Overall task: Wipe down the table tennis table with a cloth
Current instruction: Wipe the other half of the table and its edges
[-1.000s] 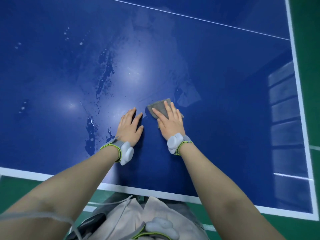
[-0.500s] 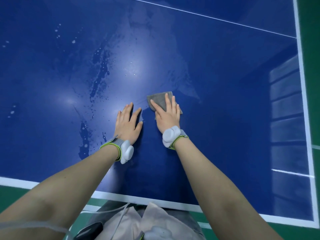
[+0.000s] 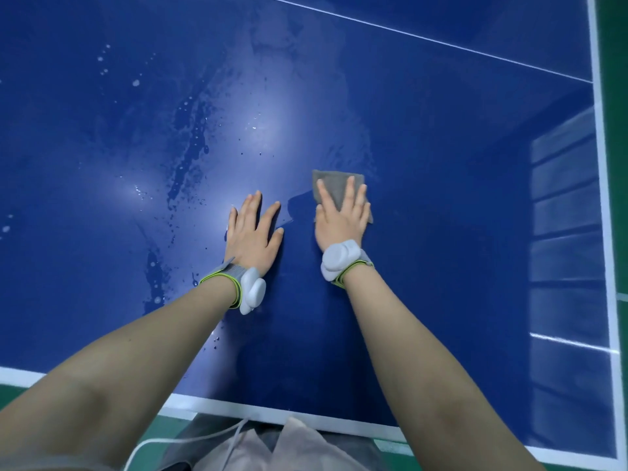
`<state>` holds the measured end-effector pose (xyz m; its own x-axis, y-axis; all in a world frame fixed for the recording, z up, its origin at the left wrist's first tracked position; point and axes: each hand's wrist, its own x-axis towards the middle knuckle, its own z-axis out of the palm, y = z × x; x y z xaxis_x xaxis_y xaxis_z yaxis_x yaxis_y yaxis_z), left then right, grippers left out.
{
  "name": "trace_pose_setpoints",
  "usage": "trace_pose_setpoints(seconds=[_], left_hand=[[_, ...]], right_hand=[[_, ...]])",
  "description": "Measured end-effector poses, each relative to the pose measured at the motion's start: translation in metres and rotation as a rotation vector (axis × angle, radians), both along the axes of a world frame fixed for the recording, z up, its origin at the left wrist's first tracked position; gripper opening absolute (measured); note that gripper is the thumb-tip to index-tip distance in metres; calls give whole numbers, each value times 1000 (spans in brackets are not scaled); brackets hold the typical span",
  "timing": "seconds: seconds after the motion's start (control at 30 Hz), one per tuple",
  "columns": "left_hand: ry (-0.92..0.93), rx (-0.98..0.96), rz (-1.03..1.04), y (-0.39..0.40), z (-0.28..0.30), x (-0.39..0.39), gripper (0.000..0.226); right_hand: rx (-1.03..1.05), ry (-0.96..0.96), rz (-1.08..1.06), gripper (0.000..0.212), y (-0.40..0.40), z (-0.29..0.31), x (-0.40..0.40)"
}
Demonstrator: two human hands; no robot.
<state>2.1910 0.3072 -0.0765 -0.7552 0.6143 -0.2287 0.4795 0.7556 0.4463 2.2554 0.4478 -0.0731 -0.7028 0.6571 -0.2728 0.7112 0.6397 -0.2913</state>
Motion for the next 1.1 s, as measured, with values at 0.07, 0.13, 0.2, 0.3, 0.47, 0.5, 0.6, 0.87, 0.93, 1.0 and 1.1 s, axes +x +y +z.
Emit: trace_pose_setpoints(seconds=[0.07, 0.13, 0.2, 0.3, 0.47, 0.5, 0.6, 0.87, 0.93, 1.0, 1.1], left_hand=[[39, -9, -5, 3, -2, -4, 49], [67, -22, -15, 9, -3, -10, 48], [58, -41, -13, 18, -2, -17, 49], [52, -71, -15, 32, 0, -30, 50], [159, -118, -21, 42, -3, -33, 50], [182, -118, -20, 44, -5, -33, 50], [210, -134, -32, 47, -7, -35, 51], [232, -39, -4, 52, -10, -46, 45], [249, -5, 16, 55, -10, -51, 50], [261, -1, -7, 60, -12, -55, 56], [278, -1, -23, 65, -15, -59, 54]], right_hand=[[-6, 26, 213, 48, 5, 2, 2], [-32, 36, 378, 46, 30, 3, 6], [-32, 19, 320, 46, 60, 3, 6], [17, -29, 13, 47, 81, -3, -4], [56, -58, -27, 50, 52, -3, -20], [68, -38, 49, 50, 46, -4, -21], [69, 3, 282, 48, 50, -4, -17], [101, -43, -24, 48, 88, -11, -45], [96, -52, -5, 49, 79, -11, -51], [88, -36, 122, 49, 72, -9, -51], [94, -21, 370, 48, 71, -8, -44]])
